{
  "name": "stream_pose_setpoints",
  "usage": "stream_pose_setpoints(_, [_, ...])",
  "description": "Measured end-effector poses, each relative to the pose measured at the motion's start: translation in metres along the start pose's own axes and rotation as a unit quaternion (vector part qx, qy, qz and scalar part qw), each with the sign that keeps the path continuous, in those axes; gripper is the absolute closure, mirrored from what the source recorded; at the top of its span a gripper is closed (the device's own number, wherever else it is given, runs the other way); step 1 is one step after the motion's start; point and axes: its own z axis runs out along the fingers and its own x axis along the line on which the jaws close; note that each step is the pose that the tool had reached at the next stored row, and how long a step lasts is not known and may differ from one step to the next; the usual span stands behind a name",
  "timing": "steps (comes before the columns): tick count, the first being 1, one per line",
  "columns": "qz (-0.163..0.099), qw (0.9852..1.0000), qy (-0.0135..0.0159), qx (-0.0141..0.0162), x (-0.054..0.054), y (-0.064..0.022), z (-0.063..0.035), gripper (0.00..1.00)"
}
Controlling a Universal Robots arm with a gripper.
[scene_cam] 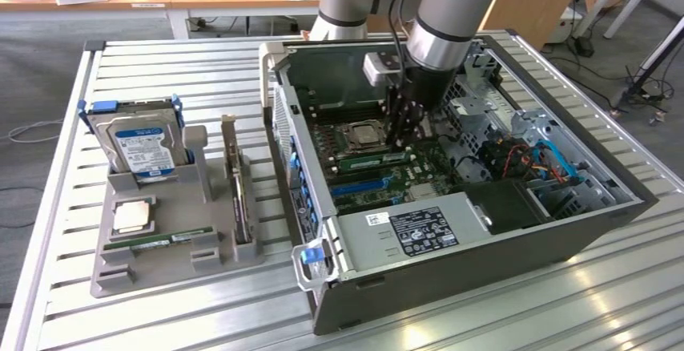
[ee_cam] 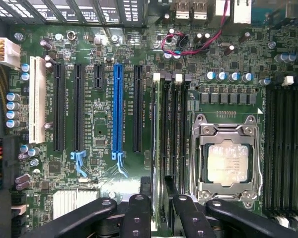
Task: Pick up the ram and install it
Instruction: 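Insert the ram into the slot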
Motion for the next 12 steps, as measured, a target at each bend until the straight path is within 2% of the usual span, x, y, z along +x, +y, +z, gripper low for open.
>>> stream_pose_setpoints(12, [0.0,1.0,0.0,0.0,0.0,0.0005,-0.0121,0.75])
